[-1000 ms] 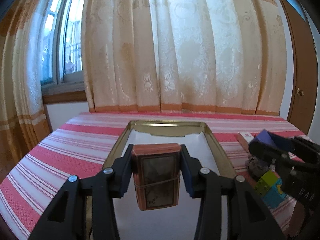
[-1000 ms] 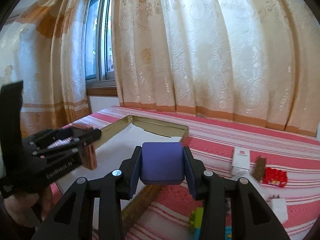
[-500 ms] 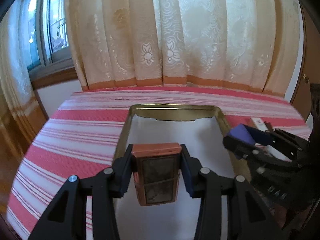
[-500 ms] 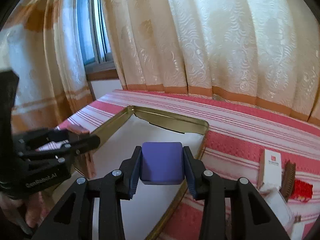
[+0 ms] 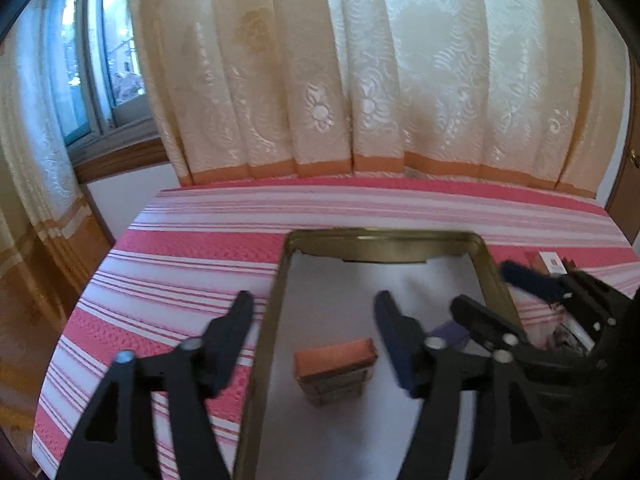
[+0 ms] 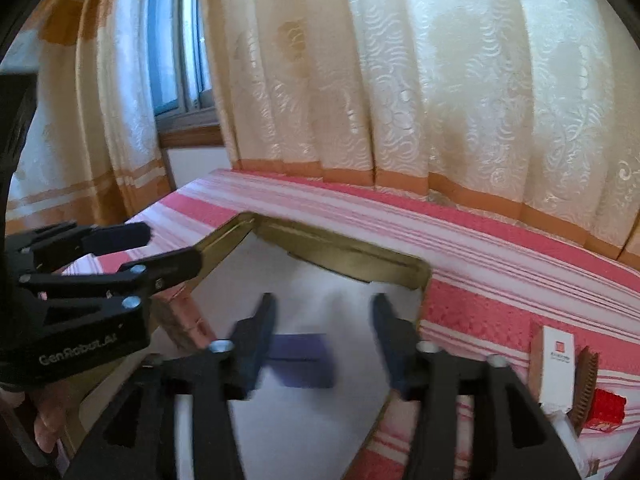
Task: Organize rigid objects
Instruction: 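Lower the picture box and purple cube into the tray and open both tools, then grasp the blue printed toy block with the right tool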
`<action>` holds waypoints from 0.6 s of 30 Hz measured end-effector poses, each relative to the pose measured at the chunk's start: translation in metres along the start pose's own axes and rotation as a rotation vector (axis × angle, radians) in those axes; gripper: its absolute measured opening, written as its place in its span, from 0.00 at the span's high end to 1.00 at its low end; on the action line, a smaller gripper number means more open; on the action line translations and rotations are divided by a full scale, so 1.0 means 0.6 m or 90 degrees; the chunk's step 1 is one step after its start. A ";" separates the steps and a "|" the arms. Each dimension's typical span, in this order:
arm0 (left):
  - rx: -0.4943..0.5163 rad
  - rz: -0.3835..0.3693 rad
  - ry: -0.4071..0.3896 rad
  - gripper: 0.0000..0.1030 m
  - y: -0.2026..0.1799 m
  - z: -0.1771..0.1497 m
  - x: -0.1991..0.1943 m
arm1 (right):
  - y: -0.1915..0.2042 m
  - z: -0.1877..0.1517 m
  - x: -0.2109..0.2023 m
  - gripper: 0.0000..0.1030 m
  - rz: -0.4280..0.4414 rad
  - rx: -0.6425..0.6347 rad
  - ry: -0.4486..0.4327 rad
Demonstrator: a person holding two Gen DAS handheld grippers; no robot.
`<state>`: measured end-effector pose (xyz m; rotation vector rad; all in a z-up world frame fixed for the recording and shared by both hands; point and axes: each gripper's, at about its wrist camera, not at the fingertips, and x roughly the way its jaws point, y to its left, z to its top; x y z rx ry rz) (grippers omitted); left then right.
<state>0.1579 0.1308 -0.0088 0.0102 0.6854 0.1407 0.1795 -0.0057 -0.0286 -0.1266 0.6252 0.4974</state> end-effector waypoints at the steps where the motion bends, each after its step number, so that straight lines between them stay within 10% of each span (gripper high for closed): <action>1: -0.006 0.016 -0.014 0.17 0.005 0.000 -0.006 | -0.005 0.001 -0.004 0.27 0.000 0.009 -0.005; 18: -0.018 0.060 -0.116 0.00 -0.009 -0.052 -0.084 | -0.148 -0.081 -0.214 0.23 -0.042 0.094 -0.085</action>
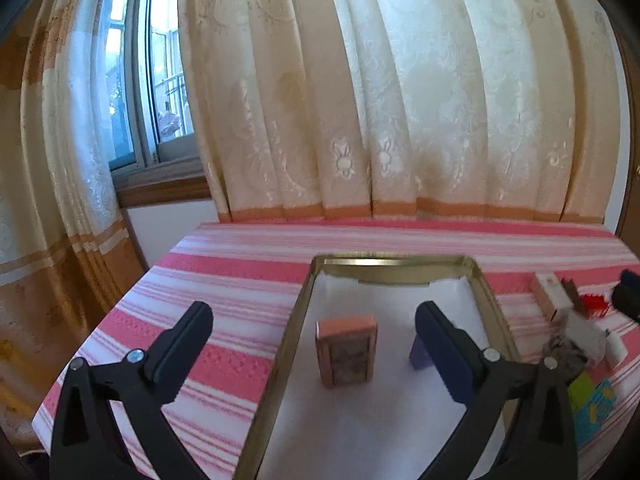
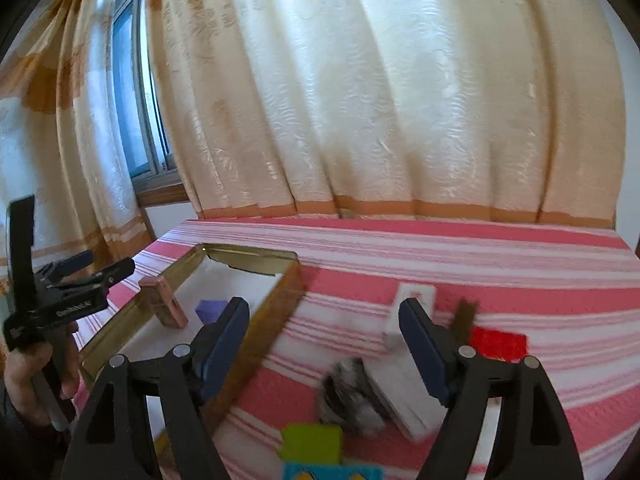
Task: Organize rigid objects
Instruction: 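Grasp the blue printed toy block with the right tool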
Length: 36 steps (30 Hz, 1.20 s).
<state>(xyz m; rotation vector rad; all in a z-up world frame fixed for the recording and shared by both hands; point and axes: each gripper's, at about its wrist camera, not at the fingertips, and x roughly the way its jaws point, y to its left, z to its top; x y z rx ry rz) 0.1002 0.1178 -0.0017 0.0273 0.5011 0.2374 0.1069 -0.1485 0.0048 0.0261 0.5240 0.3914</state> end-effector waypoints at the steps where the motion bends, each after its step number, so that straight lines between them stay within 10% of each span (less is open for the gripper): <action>1: -0.003 0.005 0.005 0.00 0.000 -0.003 -0.001 | -0.004 -0.005 -0.007 0.23 0.003 0.004 0.000; 12: -0.023 -0.047 -0.035 0.00 -0.038 -0.064 -0.096 | -0.029 -0.108 -0.042 0.23 -0.017 -0.008 0.077; 36: 0.015 -0.076 -0.011 0.00 -0.136 -0.106 -0.109 | 0.004 -0.135 -0.004 0.23 -0.013 -0.039 0.158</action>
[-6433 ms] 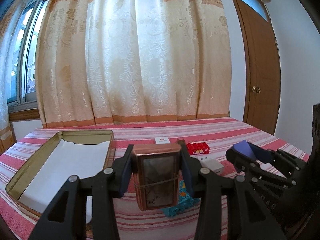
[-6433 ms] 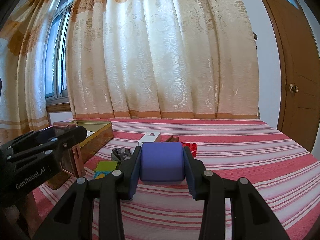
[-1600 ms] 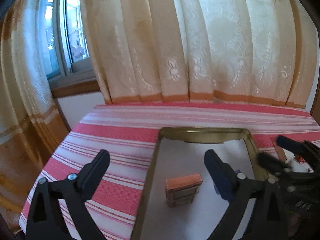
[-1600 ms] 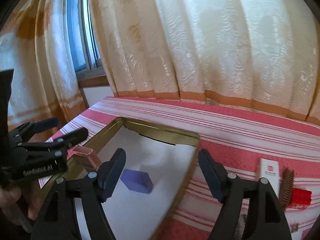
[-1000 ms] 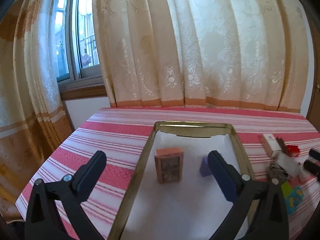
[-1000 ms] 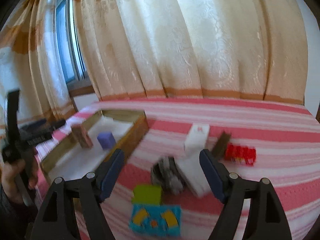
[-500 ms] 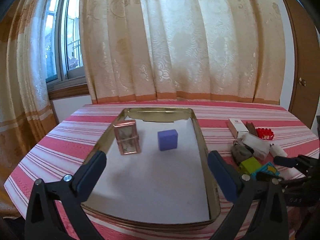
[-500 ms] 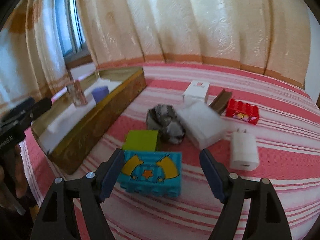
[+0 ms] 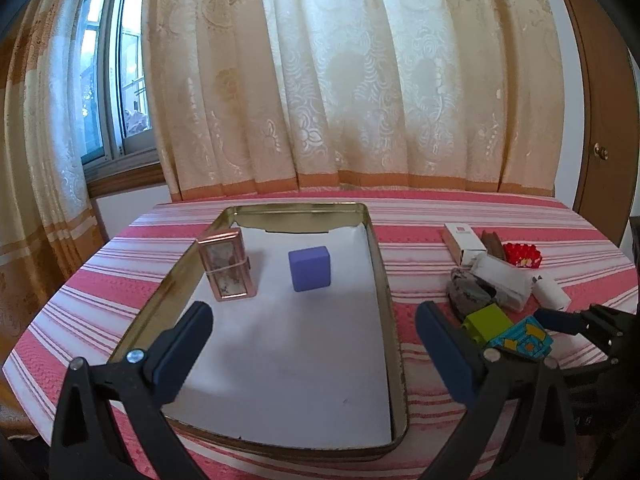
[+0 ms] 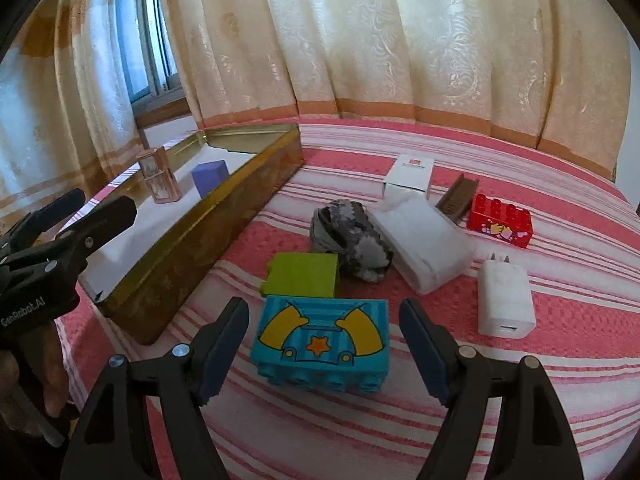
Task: Organize rigid objects
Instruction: 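Grasp the blue printed toy block with the right tool, then grasp the lime-green block with the left tool while the right tool holds the blue block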
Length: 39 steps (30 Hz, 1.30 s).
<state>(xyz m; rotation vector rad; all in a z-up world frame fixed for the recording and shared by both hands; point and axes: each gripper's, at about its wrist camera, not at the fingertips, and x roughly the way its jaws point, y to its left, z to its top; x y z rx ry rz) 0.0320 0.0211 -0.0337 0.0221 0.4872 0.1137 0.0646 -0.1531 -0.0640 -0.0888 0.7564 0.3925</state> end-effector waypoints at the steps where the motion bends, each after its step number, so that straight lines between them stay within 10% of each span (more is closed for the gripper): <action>1: 0.000 0.001 0.001 0.00 -0.001 0.000 0.001 | 0.000 0.000 0.001 0.23 0.001 0.000 0.003; 9: 0.006 -0.011 -0.001 0.00 -0.018 0.003 -0.003 | -0.002 -0.006 0.005 0.35 -0.003 -0.004 0.021; 28: 0.071 -0.106 0.049 0.02 -0.171 0.006 0.024 | -0.139 0.011 -0.096 0.35 -0.170 0.104 -0.150; 39: 0.069 -0.145 0.155 0.28 -0.206 -0.001 0.080 | -0.141 0.011 -0.101 0.35 -0.177 0.103 -0.175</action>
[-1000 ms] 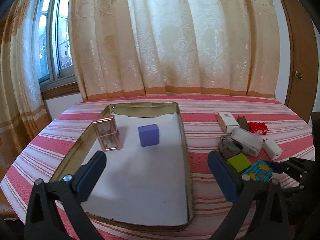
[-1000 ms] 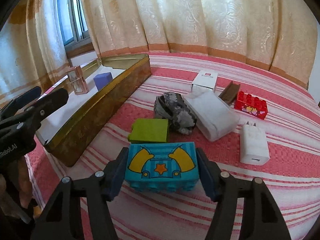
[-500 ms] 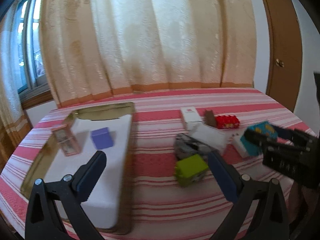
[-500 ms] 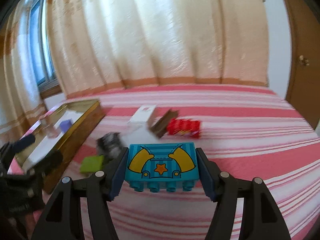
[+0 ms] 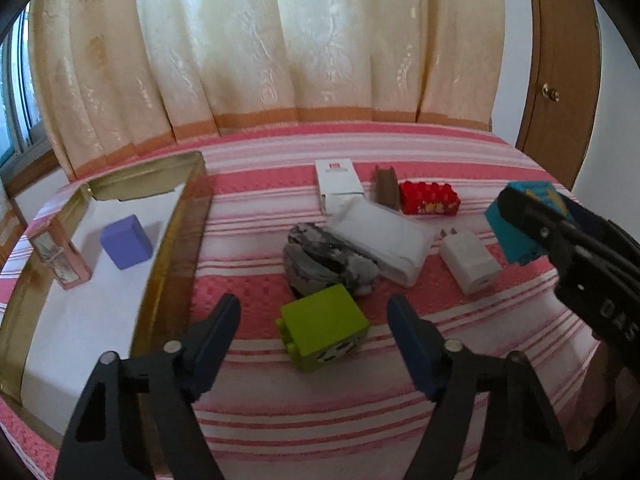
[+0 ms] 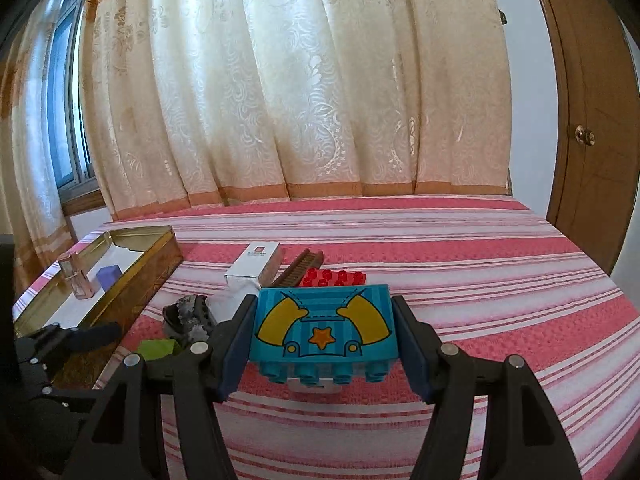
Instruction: Organize rigid objects
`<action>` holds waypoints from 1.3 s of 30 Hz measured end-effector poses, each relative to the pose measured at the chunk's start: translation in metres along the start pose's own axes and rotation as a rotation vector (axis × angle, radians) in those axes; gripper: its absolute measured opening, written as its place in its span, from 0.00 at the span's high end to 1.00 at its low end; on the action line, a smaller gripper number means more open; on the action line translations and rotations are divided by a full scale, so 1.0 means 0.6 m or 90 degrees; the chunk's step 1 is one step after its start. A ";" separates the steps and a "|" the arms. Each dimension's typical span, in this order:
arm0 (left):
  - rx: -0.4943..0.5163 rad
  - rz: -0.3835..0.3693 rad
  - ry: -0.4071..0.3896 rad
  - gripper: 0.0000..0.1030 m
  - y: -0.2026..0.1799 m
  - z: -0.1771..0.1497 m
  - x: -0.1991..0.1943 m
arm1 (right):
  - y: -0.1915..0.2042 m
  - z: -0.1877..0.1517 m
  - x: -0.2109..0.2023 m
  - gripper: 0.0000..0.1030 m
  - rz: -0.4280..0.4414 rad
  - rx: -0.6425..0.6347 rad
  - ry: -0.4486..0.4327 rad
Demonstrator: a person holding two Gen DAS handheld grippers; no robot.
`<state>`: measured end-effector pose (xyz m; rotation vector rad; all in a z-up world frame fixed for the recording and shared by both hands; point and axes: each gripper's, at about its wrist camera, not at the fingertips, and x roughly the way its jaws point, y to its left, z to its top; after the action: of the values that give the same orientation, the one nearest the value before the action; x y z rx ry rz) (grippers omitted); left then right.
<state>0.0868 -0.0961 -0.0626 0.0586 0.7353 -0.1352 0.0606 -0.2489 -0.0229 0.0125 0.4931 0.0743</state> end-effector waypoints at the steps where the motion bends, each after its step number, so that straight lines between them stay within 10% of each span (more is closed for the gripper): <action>1: -0.005 -0.004 0.010 0.29 0.002 0.002 0.006 | 0.000 0.000 0.000 0.35 0.001 -0.001 -0.001; 13: -0.030 -0.044 0.063 0.52 0.006 0.004 0.036 | -0.002 0.000 -0.003 0.35 0.000 0.006 -0.008; 39: -0.008 0.007 -0.152 0.52 0.029 0.013 -0.049 | -0.002 -0.002 -0.050 0.35 0.010 0.046 -0.131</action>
<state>0.0730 -0.0766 -0.0371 0.0345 0.4979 -0.1246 0.0338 -0.2521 -0.0096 0.0943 0.2902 0.0694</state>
